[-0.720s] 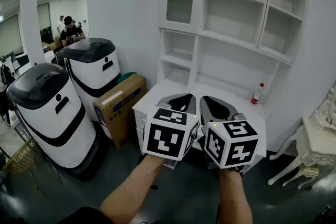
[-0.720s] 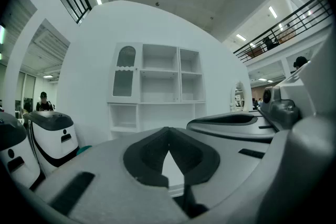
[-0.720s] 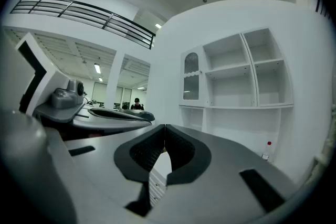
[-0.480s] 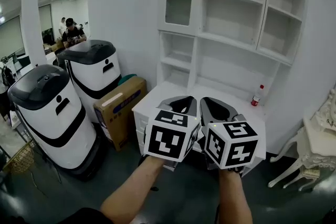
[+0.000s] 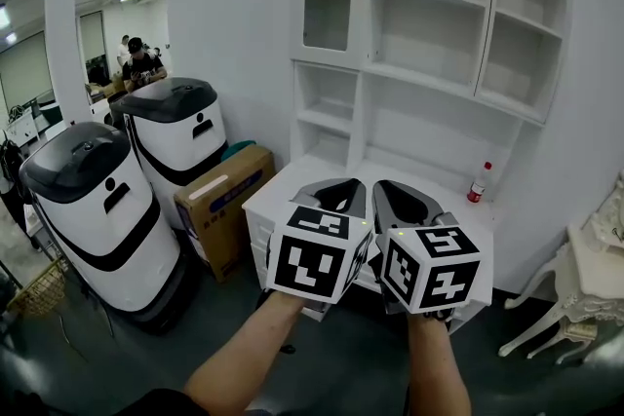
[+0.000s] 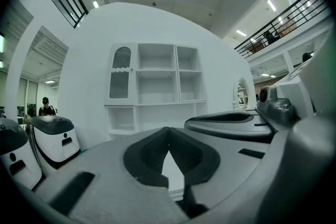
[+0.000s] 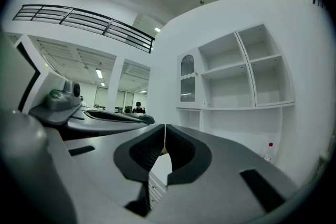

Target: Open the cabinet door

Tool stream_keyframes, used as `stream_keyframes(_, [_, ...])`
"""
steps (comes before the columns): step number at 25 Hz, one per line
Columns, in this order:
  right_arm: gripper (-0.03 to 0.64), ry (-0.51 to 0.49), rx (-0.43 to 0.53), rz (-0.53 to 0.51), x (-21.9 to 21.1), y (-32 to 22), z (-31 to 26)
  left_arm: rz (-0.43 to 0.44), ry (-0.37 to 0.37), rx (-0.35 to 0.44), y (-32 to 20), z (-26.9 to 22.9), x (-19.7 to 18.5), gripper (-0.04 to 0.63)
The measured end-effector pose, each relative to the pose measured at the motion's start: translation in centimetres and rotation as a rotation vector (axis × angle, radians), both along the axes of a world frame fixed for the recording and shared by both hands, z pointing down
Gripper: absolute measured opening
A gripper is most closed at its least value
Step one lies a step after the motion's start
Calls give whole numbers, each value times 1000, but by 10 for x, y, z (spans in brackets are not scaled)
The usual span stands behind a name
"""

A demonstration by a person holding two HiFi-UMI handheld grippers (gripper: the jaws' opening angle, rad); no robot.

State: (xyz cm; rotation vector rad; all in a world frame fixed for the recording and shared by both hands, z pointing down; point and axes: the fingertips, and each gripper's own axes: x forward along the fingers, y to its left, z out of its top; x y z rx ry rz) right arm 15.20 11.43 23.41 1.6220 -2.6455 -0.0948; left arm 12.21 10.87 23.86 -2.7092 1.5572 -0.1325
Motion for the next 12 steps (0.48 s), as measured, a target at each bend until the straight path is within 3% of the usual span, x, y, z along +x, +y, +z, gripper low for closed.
stream_keyframes(12, [20,31,-19,-28,-5,-41,5,12,-12,-5,-45,0,5,11])
